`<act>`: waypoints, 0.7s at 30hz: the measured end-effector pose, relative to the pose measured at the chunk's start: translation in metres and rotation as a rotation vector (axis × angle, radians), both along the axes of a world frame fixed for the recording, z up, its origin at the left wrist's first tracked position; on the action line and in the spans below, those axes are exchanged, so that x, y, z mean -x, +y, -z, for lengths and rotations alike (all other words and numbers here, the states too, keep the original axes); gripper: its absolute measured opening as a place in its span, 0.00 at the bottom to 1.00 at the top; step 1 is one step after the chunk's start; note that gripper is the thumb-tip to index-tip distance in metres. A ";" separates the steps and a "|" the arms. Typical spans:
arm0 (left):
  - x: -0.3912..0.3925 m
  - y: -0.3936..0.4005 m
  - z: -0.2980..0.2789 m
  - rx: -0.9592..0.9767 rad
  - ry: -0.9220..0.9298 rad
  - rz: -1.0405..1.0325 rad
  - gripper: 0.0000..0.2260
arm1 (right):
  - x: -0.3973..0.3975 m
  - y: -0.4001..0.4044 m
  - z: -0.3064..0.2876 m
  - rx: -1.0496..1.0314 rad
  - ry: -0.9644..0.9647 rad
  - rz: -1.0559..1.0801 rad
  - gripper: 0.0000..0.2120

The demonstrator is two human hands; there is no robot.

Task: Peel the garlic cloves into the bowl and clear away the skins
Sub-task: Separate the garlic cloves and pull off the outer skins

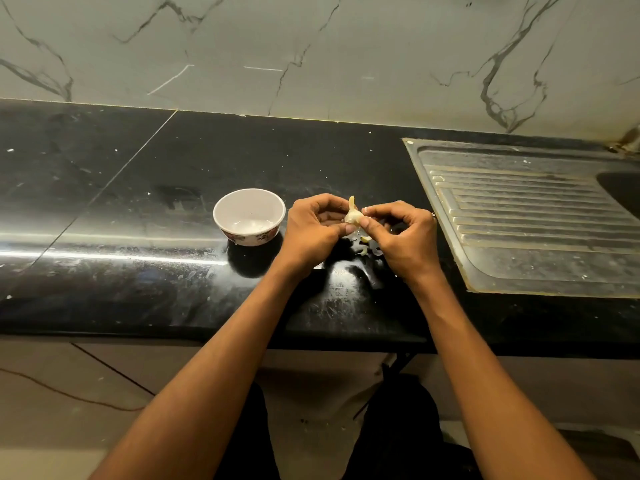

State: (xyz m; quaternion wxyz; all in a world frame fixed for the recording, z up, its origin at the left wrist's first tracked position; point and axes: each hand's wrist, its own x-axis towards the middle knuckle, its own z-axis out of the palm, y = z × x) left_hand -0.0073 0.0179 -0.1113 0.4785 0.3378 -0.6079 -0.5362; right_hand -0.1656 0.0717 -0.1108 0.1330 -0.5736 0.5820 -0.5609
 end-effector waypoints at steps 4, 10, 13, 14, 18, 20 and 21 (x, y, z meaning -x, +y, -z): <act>-0.001 0.000 0.000 -0.010 0.006 0.023 0.14 | -0.002 -0.002 0.001 -0.014 0.022 0.016 0.07; -0.004 0.002 -0.001 -0.003 -0.004 0.039 0.13 | -0.002 -0.001 0.000 -0.025 0.027 -0.019 0.04; -0.004 0.003 -0.004 -0.022 -0.003 0.024 0.11 | -0.002 -0.002 0.002 -0.010 -0.006 -0.046 0.05; -0.004 0.003 -0.004 -0.032 0.003 0.025 0.10 | -0.003 -0.003 0.002 -0.007 -0.008 -0.049 0.06; -0.003 0.002 -0.003 -0.045 0.015 0.026 0.11 | -0.005 -0.003 0.001 -0.024 -0.017 -0.032 0.06; -0.003 0.002 -0.003 -0.040 0.016 0.045 0.12 | -0.004 -0.003 0.000 -0.041 -0.016 -0.008 0.05; -0.004 0.002 -0.003 -0.033 0.015 0.052 0.12 | -0.004 -0.004 0.000 -0.041 -0.002 0.002 0.06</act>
